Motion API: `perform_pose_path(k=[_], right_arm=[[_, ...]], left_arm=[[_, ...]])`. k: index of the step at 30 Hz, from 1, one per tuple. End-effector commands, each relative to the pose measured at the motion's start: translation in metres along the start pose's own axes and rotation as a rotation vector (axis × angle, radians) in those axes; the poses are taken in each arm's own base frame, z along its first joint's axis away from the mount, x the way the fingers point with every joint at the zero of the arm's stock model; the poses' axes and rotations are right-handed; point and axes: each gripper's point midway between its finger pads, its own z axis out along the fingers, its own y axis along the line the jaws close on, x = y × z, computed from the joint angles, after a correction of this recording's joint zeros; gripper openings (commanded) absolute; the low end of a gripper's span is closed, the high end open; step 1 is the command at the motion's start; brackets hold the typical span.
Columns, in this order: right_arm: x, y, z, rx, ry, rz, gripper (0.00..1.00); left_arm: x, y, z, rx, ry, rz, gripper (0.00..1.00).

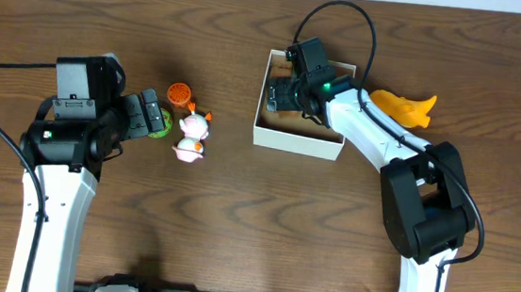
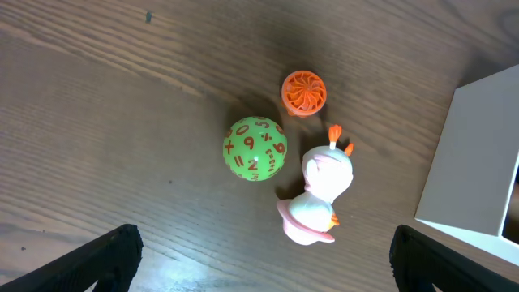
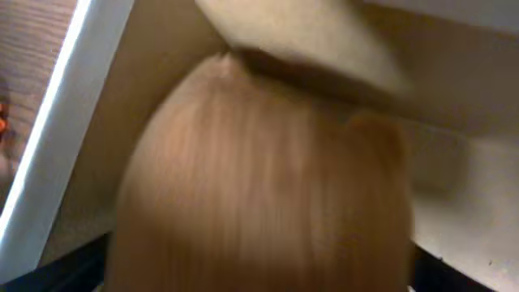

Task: Pack container
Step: 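Carry the hamster with the right gripper into the white box and release, then move the right gripper to the yellow dinosaur and grasp it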

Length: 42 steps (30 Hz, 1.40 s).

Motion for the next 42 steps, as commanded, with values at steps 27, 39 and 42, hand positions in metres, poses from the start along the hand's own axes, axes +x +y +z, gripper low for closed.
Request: perform_pose_path(k=[27, 39, 42], right_arm=[[-0.027, -0.149, -0.206, 0.298, -0.036, 0.158, 0.97], [0.046, -0.226, -0.161, 0.347, 0.123, 0.335, 0.99], [0.043, -0.233, -0.153, 0.357, 0.081, 0.332, 0.99]], left_arm=[[-0.008, 0.002, -0.005, -0.011, -0.023, 0.001, 0.98], [-0.008, 0.002, -0.005, -0.011, -0.023, 0.0, 0.98], [-0.008, 0.002, -0.005, -0.011, -0.023, 0.001, 0.98]])
